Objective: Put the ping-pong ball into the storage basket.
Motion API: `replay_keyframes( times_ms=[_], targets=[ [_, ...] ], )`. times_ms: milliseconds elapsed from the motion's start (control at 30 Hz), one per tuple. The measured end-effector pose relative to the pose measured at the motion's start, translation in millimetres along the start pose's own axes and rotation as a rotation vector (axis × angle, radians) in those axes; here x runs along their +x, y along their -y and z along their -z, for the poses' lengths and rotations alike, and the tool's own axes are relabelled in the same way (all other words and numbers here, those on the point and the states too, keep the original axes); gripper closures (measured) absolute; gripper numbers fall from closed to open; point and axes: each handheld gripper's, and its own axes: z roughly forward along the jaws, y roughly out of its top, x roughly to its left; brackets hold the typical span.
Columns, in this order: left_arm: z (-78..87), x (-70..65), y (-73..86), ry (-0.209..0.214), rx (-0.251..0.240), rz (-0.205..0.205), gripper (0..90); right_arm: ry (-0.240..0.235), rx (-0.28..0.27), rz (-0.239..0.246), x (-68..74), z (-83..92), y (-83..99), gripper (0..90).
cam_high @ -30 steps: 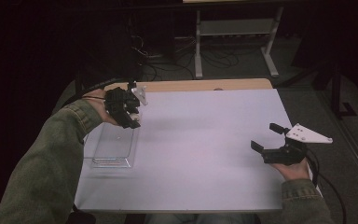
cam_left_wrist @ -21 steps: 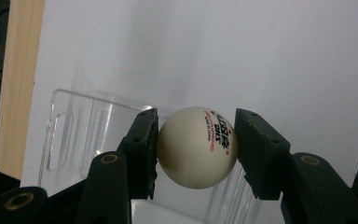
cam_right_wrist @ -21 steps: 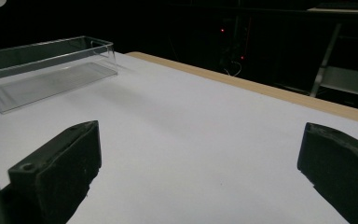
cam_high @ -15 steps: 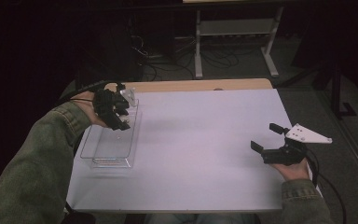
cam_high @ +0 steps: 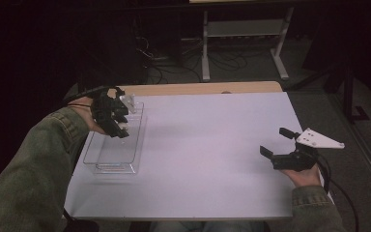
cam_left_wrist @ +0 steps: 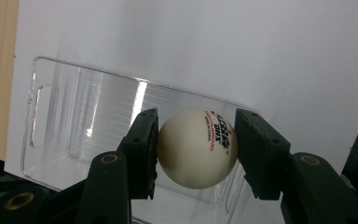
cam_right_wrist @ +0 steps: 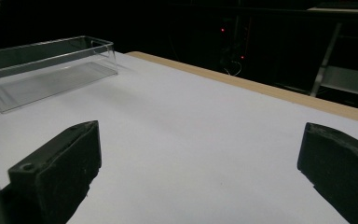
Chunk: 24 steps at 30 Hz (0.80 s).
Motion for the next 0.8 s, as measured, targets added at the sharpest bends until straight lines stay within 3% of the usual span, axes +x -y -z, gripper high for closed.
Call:
replay_keyframes(
  times_ms=[333,567,800],
  targets=[
    [-9.9,1.6,9.8,0.035,0.018,-0.003,51.6,0.0,0.005,0.0,0.3,-0.3,0.2,0.0],
    [-20.3,1.1,11.7,0.085,0.041,-0.012,51.6,-0.005,0.013,0.005,0.4,-1.4,0.6,0.0],
    [-26.5,0.8,14.3,0.091,0.047,-0.021,51.5,-0.004,0.014,0.006,0.6,-1.2,0.6,0.0]
  ],
)
